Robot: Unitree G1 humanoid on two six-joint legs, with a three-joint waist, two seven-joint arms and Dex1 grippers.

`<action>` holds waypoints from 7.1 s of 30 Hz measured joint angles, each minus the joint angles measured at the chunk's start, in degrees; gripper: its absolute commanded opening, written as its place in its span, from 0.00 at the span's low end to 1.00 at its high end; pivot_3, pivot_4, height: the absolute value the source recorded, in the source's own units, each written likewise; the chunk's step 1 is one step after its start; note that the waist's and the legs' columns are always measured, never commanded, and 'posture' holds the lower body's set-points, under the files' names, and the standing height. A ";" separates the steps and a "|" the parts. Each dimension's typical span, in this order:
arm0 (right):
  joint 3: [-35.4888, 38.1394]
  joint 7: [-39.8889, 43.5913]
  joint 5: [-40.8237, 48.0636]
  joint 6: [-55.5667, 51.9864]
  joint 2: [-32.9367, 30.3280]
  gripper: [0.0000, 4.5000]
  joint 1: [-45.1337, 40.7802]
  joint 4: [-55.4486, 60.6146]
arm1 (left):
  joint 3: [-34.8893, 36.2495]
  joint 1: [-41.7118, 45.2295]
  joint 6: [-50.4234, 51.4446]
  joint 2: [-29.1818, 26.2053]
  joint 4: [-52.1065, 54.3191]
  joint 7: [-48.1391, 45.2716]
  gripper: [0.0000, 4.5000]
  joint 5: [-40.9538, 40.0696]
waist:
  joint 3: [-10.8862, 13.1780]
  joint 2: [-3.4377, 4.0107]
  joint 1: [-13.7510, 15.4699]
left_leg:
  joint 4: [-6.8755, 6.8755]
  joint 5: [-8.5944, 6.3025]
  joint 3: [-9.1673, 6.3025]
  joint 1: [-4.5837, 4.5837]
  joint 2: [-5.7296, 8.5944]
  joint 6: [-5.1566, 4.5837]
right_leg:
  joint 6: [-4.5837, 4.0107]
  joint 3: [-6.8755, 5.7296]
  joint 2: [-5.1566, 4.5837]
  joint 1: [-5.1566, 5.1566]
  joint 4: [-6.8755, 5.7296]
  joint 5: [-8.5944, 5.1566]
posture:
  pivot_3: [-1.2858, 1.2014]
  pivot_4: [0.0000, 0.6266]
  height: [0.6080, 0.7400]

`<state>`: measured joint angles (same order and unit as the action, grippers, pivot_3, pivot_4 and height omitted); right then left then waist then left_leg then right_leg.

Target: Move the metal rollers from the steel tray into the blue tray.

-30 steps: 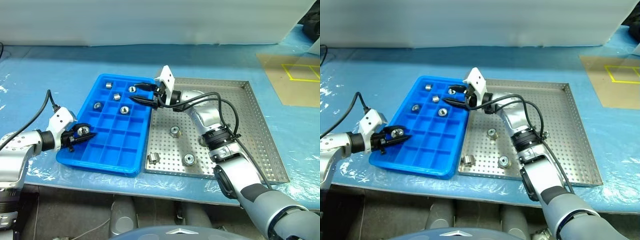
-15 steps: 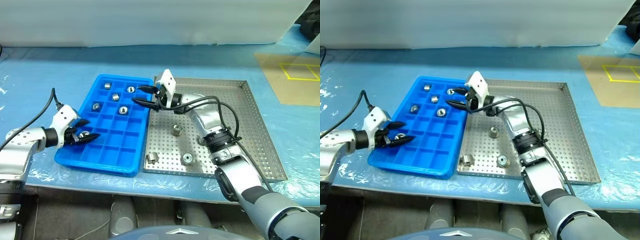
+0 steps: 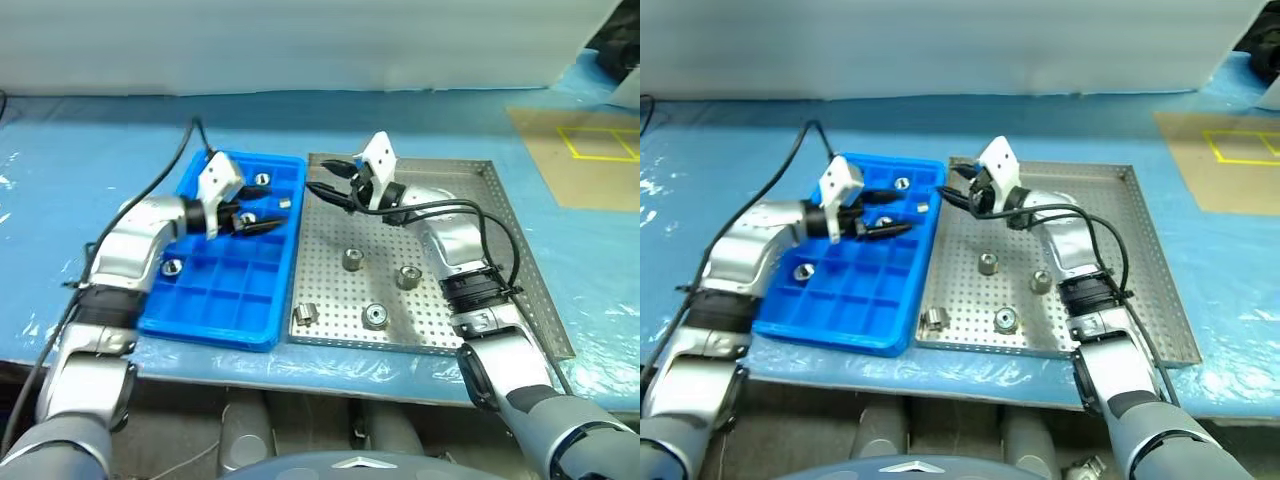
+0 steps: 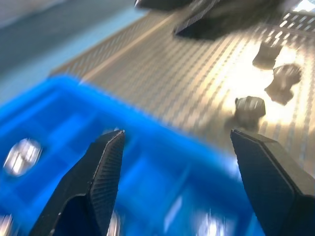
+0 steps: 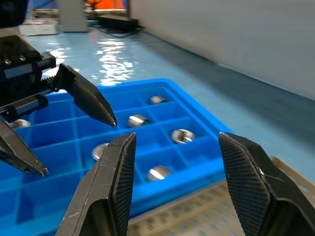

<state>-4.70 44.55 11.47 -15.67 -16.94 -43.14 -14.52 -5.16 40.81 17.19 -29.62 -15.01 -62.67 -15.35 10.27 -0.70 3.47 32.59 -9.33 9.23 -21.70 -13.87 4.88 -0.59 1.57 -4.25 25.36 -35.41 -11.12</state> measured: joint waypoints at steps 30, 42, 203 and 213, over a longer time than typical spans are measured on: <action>8.70 -6.82 9.02 -24.60 -15.96 0.61 36.21 43.95 | -11.25 12.61 -22.98 14.53 -36.28 -17.08 0.81 13.01 | -0.04 0.05 -6.12 | 0.32 -0.64 0.46 0.50 0.12 -1.09 | 0.17 0.23 0.00 -0.69 0.74 0.07 | 0.28 0.24 1.00; 8.29 -8.30 9.16 -24.79 -16.02 0.61 35.12 43.92 | -13.08 11.21 -24.27 16.06 -38.45 -9.05 0.81 19.78 | -0.33 0.34 -7.72 | 0.39 -0.73 0.48 0.49 0.12 -1.23 | 0.58 0.21 0.00 -0.69 0.78 -0.17 | 0.28 0.24 1.00; 18.11 -14.37 13.49 -33.97 -19.76 0.61 50.55 60.27 | -8.93 16.79 -27.81 28.40 -52.40 -9.43 0.39 19.09 | -0.45 0.22 -16.99 | 0.60 -1.17 0.36 -0.30 0.39 -1.99 | 0.69 0.07 -0.25 -0.88 2.02 0.16 | 0.22 0.24 1.00; 16.67 -12.85 13.49 -33.05 -21.22 0.61 47.61 57.18 | -0.89 20.55 -27.20 20.30 -47.25 -11.47 0.39 13.64 | -0.45 0.23 -17.02 | 0.56 -1.17 0.36 -0.26 0.38 -1.99 | 0.68 0.07 -0.24 -0.88 2.00 0.17 | 0.25 0.24 1.00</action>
<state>11.96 31.70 24.97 -48.73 -38.16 4.48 42.66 -6.06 61.36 -10.01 -9.32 -62.26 -74.14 -1.72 9.82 -0.47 -13.55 33.15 -10.50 9.60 -21.95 -13.49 2.88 0.08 1.64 -4.48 24.48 -33.40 -10.95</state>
